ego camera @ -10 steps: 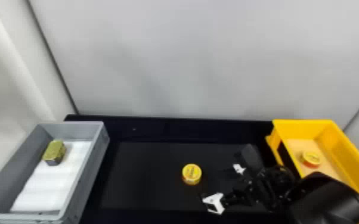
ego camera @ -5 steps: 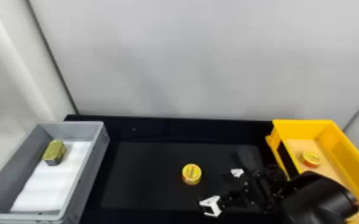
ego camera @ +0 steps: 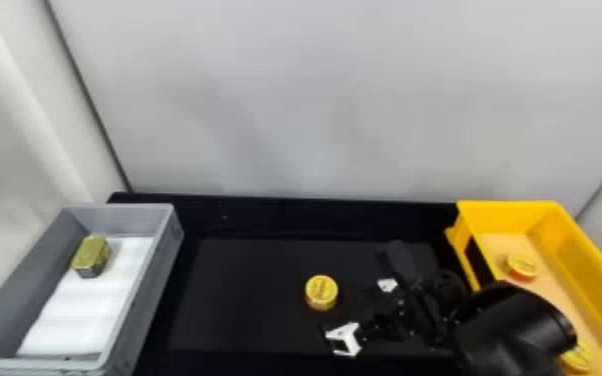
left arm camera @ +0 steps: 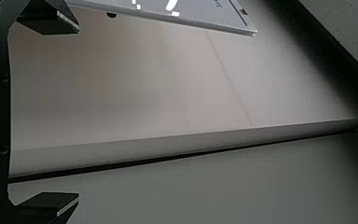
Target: Pick up the round yellow can and place it in the yellow rectangular box
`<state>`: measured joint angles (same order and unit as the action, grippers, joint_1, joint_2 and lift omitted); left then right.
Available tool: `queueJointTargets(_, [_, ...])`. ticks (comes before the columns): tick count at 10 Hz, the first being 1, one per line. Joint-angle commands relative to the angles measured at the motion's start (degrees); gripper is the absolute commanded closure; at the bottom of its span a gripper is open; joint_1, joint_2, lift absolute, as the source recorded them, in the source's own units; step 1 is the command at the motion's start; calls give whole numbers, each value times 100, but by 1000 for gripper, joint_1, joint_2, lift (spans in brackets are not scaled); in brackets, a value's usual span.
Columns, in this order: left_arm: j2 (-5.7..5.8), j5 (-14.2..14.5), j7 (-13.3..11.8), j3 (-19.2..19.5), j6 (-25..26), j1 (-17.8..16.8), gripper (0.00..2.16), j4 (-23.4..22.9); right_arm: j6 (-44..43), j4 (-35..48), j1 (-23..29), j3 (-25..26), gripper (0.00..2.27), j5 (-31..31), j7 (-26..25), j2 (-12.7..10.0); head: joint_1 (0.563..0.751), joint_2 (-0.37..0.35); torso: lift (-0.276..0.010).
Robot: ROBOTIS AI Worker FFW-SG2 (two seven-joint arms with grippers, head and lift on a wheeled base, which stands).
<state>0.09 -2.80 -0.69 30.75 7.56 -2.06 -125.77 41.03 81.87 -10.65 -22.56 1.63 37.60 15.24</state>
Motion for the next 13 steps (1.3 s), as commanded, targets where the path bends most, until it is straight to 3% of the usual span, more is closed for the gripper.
queueJointTargets(1, [-24, -1, -1, -6, -53, 4, 27, 0, -154, -233, -148, 22, -1, 83, -41, -65, 684, 14, -55])
queueJointTargets(13, [-24, -72, 8, -252, -88, -84, 28, 123, -1166, -2597, -1449, -303, -1, 250, -234, -628, 684, 14, -55])
